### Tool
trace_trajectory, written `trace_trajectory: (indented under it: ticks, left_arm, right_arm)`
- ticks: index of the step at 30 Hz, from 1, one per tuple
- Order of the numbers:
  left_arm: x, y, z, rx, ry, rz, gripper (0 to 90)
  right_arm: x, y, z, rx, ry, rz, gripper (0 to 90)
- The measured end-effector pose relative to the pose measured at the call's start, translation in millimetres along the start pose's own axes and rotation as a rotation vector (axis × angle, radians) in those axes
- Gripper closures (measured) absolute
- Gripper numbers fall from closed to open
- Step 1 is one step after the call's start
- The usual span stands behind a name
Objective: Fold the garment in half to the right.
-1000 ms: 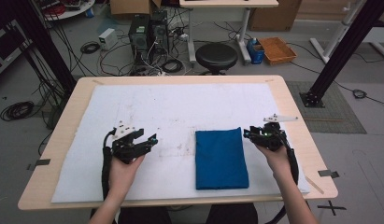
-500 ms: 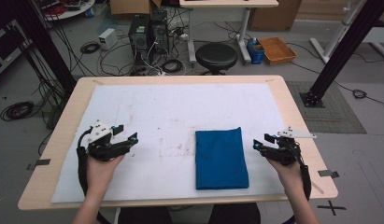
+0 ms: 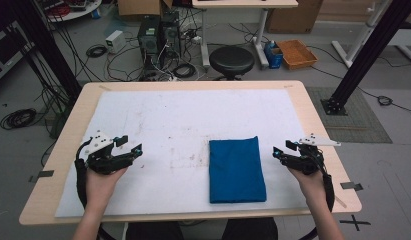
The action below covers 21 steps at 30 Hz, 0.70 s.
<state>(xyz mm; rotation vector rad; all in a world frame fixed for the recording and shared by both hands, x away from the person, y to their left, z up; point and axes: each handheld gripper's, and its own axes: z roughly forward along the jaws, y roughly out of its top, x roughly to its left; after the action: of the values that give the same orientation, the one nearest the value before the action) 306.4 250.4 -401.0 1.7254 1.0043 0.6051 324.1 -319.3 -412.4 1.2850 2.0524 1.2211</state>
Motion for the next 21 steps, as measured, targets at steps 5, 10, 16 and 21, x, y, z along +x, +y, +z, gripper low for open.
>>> trace_trajectory:
  ticks: [5,10,16,21]
  left_arm:
    - [-2.1,-1.8,2.7,0.011,-0.01,0.005,35.3]
    - [-3.5,-1.9,4.2,0.014,-0.018,0.015,35.3]
    - [-4.3,-2.1,5.3,0.016,-0.019,0.016,35.3]
    - [-5.5,-2.7,6.1,0.024,-0.022,0.019,35.3]
  right_arm:
    - [-0.1,-0.1,-0.3,0.005,-0.001,-0.003,39.5]
    - [-1.6,-0.7,-0.8,0.005,-0.003,0.004,39.5]
    - [-0.8,-1.2,-0.7,0.011,-0.003,0.006,39.5]
    - [0.1,-1.7,1.0,0.014,-0.001,-0.008,39.5]
